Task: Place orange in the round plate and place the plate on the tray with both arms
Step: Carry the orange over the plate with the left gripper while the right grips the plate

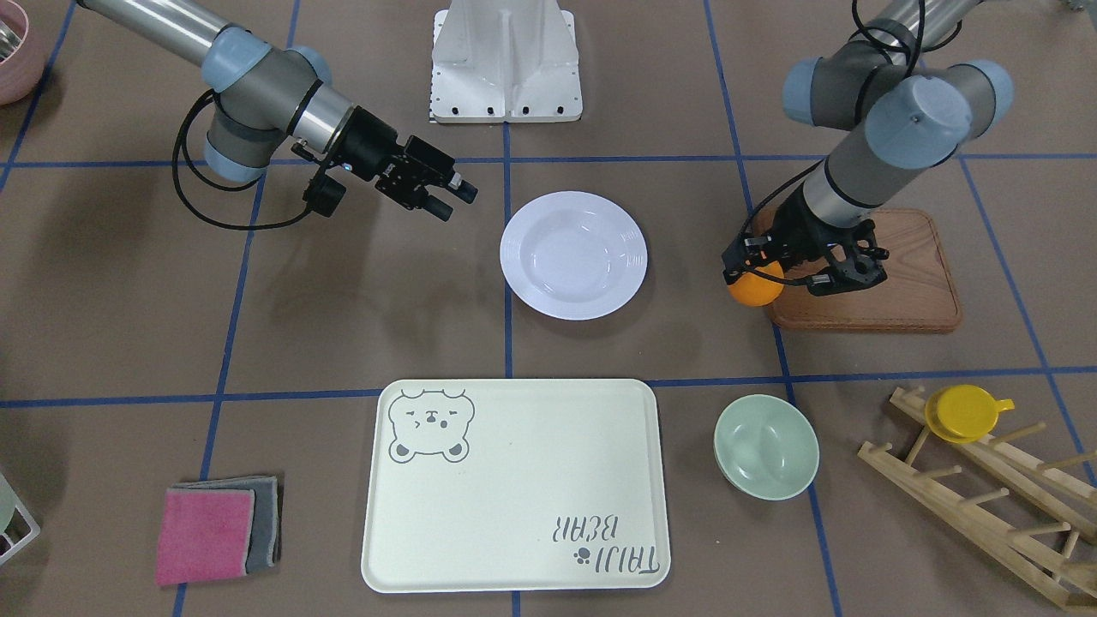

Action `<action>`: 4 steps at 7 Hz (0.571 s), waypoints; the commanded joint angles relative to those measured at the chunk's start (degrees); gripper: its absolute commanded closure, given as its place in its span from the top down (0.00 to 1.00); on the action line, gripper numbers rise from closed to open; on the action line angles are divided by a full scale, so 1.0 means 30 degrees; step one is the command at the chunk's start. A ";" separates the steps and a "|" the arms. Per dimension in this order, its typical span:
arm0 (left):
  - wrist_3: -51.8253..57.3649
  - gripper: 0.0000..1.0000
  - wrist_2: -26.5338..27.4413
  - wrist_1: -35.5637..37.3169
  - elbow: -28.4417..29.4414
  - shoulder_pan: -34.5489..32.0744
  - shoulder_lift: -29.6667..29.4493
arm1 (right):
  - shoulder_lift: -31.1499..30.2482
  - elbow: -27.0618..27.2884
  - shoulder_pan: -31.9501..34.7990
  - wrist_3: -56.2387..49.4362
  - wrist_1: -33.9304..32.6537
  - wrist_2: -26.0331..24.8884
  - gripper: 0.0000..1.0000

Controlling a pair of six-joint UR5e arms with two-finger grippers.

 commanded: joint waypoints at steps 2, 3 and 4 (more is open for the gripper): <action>-0.2577 0.75 0.2684 0.1166 0.0083 0.3105 -0.2533 | 0.1173 -0.1528 -0.0811 -0.1609 -0.0064 -0.1388 1.00; -0.3102 0.76 0.3327 0.1166 0.0257 0.3896 -0.2969 | 0.1177 -0.1590 -0.1016 -0.1642 -0.0064 -0.1826 1.00; -0.3398 0.78 0.4058 0.1137 0.0607 0.4571 -0.3205 | 0.1177 -0.1619 -0.1076 -0.1642 -0.0151 -0.1888 1.00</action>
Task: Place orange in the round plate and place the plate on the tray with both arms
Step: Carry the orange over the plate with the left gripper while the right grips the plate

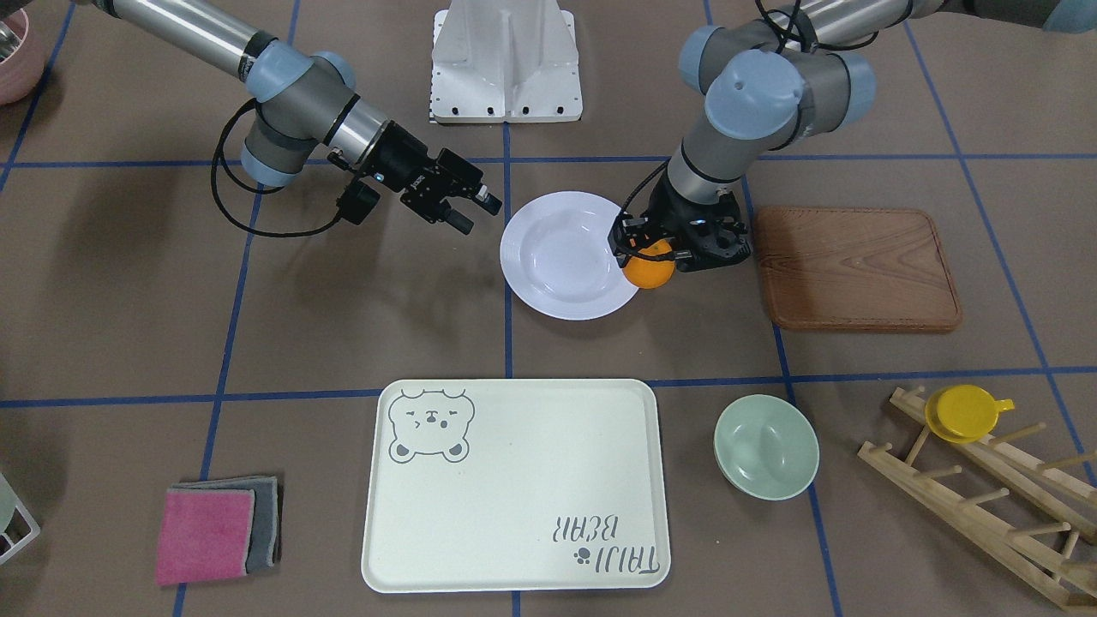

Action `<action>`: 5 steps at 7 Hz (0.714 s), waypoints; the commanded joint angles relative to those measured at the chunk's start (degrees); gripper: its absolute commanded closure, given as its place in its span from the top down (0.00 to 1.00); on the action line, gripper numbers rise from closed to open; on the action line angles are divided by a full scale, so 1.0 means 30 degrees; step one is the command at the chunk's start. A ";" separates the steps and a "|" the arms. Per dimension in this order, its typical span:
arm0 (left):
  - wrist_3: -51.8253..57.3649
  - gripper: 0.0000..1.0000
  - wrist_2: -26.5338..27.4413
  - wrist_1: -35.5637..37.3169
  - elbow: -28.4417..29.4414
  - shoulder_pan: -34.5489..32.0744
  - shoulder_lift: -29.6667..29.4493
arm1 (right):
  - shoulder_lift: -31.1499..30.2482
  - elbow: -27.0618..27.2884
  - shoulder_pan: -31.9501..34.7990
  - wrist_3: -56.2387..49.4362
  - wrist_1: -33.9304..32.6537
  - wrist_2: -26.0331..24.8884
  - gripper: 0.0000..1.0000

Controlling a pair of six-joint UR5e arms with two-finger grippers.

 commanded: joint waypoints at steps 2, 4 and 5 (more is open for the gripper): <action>-0.0868 0.83 0.0984 -0.0152 0.1142 0.1358 -0.0920 | 0.0266 -0.0981 -0.0351 -0.0113 -0.0015 -0.0331 1.00; -0.0813 0.98 0.0984 -0.0181 0.0972 0.1331 -0.0923 | 0.0619 -0.1135 -0.0790 -0.0114 -0.0072 -0.0887 1.00; -0.0784 0.99 0.1013 -0.0182 0.0680 0.1215 -0.0836 | 0.0619 -0.1135 -0.0878 -0.0114 -0.0131 -0.0918 1.00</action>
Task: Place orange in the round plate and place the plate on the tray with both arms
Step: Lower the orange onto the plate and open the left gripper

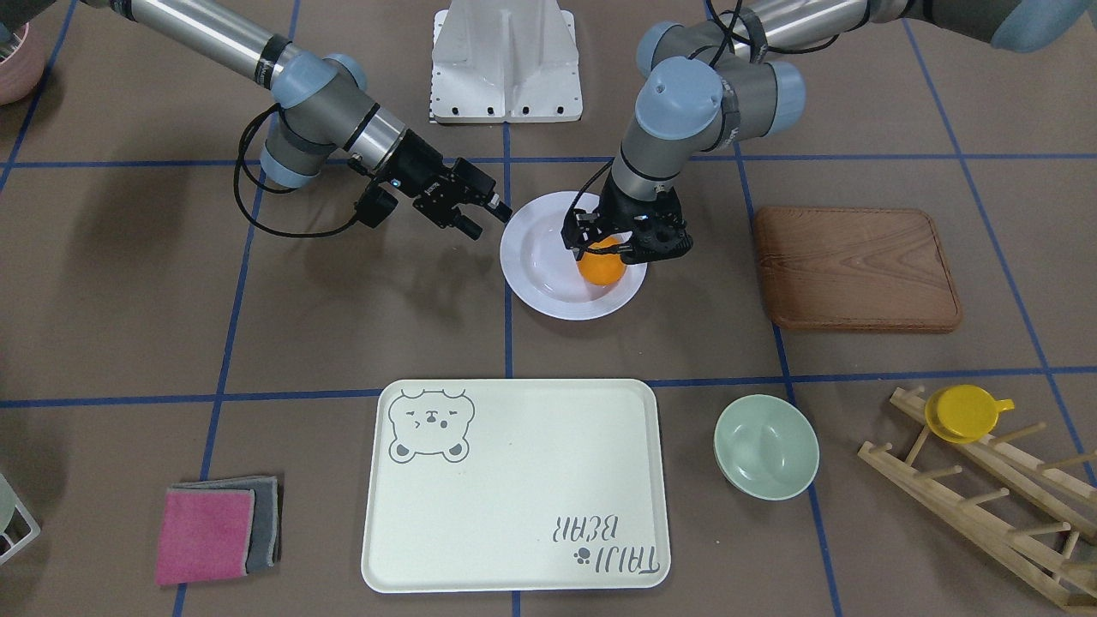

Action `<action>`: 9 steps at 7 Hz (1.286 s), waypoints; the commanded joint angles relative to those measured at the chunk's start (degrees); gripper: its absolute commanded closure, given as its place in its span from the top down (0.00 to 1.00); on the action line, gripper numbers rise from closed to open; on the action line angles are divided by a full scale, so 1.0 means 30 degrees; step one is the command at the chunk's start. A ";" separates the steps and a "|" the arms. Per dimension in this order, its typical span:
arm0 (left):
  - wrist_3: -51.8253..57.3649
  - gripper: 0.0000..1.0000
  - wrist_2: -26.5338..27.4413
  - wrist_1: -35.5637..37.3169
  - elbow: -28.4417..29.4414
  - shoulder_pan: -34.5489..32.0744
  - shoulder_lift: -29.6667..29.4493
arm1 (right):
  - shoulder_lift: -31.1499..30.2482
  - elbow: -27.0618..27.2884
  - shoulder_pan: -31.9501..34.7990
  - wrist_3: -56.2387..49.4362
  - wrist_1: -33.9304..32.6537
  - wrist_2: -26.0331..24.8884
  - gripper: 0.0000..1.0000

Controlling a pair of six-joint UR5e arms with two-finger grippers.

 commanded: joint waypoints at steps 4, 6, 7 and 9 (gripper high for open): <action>0.1188 0.99 -0.0934 0.0163 -0.2181 -0.1453 0.1392 | 0.1139 -0.1310 -0.0483 -0.0001 -0.0028 -0.0303 1.00; 0.1397 0.99 -0.1233 0.0163 -0.2302 -0.1691 0.1689 | 0.1694 -0.1658 -0.0660 -0.0001 -0.0145 -0.0801 1.00; 0.1426 0.99 -0.1233 0.0163 -0.2302 -0.1691 0.1776 | 0.1871 -0.1864 -0.0660 -0.0001 -0.0145 -0.0832 1.00; 0.1661 0.99 -0.1233 0.0134 -0.2331 -0.1691 0.1894 | 0.1873 -0.1895 -0.0660 -0.0001 -0.0174 -0.1152 0.96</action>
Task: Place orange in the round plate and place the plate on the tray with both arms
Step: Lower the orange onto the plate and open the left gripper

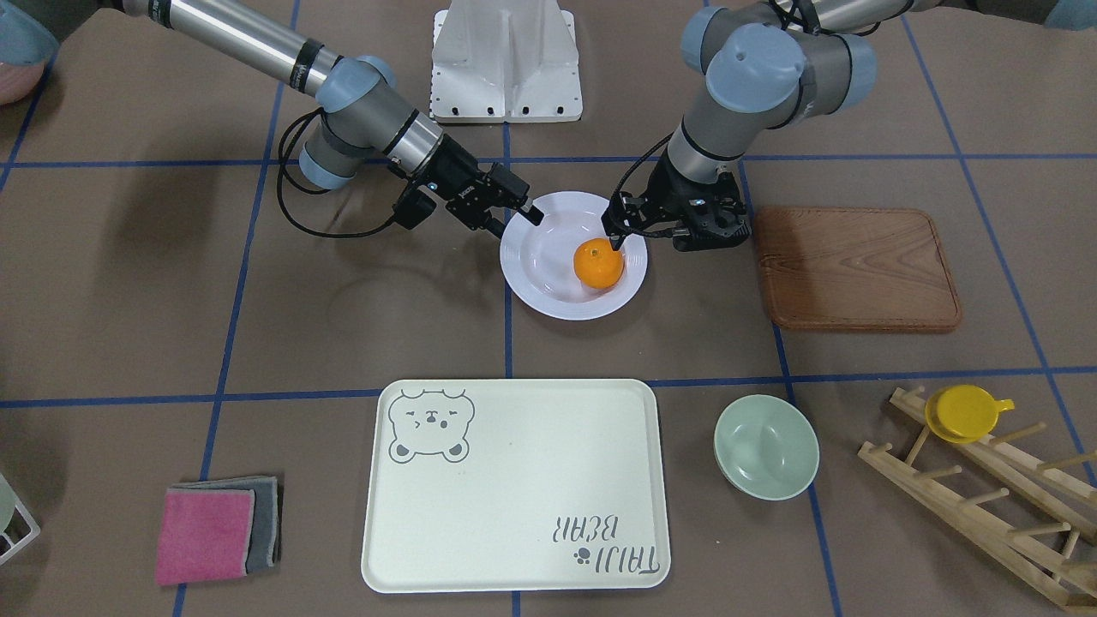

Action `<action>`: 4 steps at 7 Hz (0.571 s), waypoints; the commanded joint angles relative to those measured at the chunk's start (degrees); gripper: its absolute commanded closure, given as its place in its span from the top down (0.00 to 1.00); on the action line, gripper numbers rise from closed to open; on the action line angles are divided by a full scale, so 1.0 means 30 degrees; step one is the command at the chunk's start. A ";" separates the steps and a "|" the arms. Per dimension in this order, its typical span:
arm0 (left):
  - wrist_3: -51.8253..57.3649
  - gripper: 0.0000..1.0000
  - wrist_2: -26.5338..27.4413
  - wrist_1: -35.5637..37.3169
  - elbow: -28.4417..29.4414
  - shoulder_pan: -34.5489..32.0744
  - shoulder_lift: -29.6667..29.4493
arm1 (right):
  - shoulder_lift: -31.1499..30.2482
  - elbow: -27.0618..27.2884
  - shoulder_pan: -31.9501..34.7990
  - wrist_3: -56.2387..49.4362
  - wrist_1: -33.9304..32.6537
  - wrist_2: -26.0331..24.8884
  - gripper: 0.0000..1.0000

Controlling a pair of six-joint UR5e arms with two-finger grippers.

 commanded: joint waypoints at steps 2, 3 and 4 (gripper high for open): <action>0.0098 0.99 -0.0007 -0.0010 -0.0113 -0.0009 0.0139 | 0.0065 -0.0117 -0.0007 0.0000 0.0004 -0.0513 0.79; 0.0127 0.99 -0.0007 -0.0010 -0.0142 -0.0038 0.0139 | 0.0152 -0.0118 0.0022 0.0029 0.0004 -0.0602 0.63; 0.0127 0.99 -0.0007 -0.0010 -0.0230 -0.0212 0.0168 | 0.0733 -0.0118 0.0138 0.0058 -0.0228 -0.0661 0.52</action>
